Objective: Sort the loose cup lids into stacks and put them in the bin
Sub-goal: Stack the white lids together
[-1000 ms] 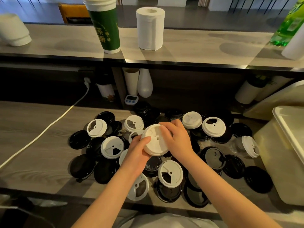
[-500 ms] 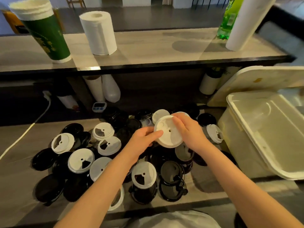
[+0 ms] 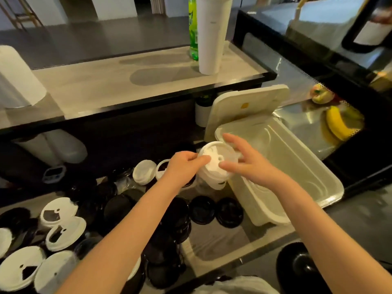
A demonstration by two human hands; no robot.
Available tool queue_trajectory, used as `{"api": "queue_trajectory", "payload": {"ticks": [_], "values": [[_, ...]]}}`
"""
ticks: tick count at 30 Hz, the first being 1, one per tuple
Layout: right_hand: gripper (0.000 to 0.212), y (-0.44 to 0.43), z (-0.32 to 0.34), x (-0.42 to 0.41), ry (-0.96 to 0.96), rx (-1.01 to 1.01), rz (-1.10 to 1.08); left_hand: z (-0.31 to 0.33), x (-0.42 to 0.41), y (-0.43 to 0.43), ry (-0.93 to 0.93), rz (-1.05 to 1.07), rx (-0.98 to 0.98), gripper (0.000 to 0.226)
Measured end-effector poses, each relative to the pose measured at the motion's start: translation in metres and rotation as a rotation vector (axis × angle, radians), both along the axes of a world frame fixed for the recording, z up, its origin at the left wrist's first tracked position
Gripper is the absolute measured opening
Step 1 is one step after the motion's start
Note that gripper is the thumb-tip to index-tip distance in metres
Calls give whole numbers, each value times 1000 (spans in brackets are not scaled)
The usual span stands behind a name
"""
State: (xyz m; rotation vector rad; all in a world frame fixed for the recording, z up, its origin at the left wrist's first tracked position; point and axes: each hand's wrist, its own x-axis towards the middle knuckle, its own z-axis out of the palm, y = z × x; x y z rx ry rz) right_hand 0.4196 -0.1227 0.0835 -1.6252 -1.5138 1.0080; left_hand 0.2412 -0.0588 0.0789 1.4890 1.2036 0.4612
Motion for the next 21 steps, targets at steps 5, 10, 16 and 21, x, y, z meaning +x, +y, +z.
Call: {"api": "queue_trajectory", "payload": {"ticks": [5, 10, 16, 21], "values": [[110, -4, 11, 56, -417, -3, 239, 12, 68, 6, 117, -114, 10, 39], [107, -7, -6, 96, -517, 17, 239, 4, 116, 3, 177, -188, -14, 49], [104, -19, -30, 132, -508, -114, 55, -19, 133, -6, 202, -289, 135, 39], [103, -10, -67, 133, -669, -269, -40, -51, 108, -2, 389, -426, 738, 48]]}}
